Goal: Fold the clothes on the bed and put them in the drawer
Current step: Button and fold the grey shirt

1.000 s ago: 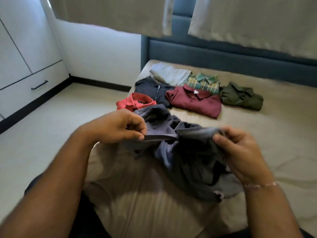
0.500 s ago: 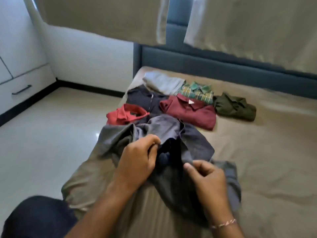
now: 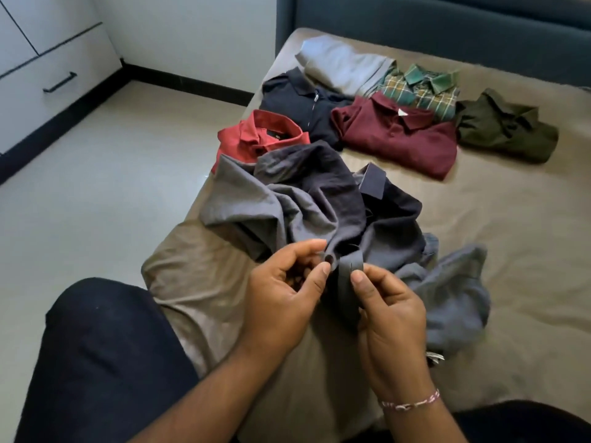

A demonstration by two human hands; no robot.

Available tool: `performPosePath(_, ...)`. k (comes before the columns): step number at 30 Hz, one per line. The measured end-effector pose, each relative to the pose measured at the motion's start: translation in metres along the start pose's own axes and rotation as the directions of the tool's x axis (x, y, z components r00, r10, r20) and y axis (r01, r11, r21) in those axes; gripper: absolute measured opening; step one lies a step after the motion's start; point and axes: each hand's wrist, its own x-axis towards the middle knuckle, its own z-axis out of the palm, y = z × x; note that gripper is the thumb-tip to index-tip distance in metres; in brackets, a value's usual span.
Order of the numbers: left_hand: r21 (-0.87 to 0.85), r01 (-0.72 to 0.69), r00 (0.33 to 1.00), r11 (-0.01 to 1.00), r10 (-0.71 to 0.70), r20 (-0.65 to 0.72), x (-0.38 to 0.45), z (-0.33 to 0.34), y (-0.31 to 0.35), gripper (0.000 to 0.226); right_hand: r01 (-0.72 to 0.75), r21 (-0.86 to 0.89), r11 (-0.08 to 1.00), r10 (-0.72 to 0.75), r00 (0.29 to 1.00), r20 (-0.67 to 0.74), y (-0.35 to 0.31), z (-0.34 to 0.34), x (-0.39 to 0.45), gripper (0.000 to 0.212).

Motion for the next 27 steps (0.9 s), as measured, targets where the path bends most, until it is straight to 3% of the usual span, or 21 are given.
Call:
performPosePath(3,0.005,-0.025,1.0,1.0,0.025,0.018,-0.0041,0.0049,-0.0044,0.021,0.031,0.049,0.998,-0.03,0.999,-0.01,-0.0022,0.0006,-0.0021,0.028)
performPosePath(9,-0.018,-0.042,0.998,0.999,0.043,0.052,-0.0056,0.0078,0.0002,0.019,0.05,0.003,0.999,-0.049,0.997,-0.064,-0.0021,0.0037,-0.0061,0.014)
performPosePath(20,-0.03,-0.043,0.997,0.999,0.045,0.057,-0.0081,0.008,0.0006,0.017,0.08,-0.007,0.997,-0.08,0.995,-0.051,-0.0004,-0.0003,-0.0062,0.022)
performPosePath(23,-0.005,-0.054,0.998,0.999,0.054,0.043,-0.008,0.0073,0.0009,0.017,0.096,-0.037,0.995,-0.097,0.994,-0.043,0.0021,-0.0017,-0.0047,0.011)
performPosePath(27,-0.034,0.003,1.0,0.999,-0.003,-0.008,-0.0092,0.0074,0.0014,0.017,0.136,-0.062,0.989,-0.138,0.99,-0.034,0.0034,-0.0039,-0.0014,0.028)
